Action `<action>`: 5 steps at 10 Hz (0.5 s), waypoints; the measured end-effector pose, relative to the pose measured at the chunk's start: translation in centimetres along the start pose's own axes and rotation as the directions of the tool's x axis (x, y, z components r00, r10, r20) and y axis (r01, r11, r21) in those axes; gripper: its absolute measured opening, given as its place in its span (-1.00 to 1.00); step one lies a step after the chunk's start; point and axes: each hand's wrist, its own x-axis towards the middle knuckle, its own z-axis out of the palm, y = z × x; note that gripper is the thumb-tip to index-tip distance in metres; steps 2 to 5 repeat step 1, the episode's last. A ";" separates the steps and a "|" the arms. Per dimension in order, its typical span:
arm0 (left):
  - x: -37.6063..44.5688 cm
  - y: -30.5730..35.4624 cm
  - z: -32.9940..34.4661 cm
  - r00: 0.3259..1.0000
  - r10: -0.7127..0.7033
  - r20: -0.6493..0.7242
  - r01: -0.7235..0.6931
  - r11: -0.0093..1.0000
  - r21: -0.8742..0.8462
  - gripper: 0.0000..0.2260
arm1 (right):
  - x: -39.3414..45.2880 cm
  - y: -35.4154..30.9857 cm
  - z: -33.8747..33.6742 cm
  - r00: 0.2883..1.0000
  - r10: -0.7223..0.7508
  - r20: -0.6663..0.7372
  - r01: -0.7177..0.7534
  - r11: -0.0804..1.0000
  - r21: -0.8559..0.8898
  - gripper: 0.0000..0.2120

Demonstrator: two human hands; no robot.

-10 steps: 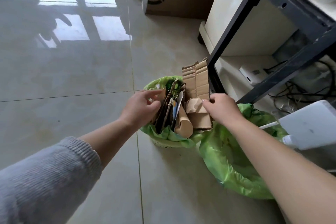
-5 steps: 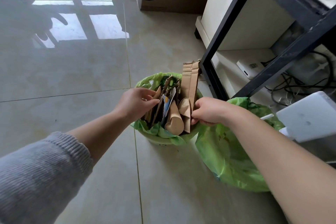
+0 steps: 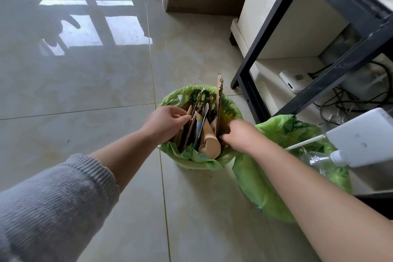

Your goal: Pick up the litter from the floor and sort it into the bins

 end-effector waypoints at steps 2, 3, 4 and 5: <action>-1.0 1.5 -1.2 0.999 -0.002 -0.045 -0.003 0.993 -0.117 -0.71 | -1.5 0.7 -1.4 0.994 0.028 -0.109 -0.007 0.982 0.190 -0.67; -1.0 1.5 -1.2 0.999 -0.002 -0.045 -0.003 0.993 -0.117 -0.71 | -1.5 0.7 -1.4 0.994 0.028 -0.109 -0.007 0.982 0.190 -0.67; -1.0 1.5 -1.2 0.999 -0.002 -0.045 -0.003 0.993 -0.117 -0.71 | -1.5 0.7 -1.4 0.994 0.028 -0.109 -0.007 0.982 0.190 -0.67; -1.0 1.5 -1.2 0.999 -0.002 -0.045 -0.003 0.993 -0.117 -0.71 | -1.5 0.7 -1.4 0.994 0.028 -0.109 -0.007 0.982 0.190 -0.67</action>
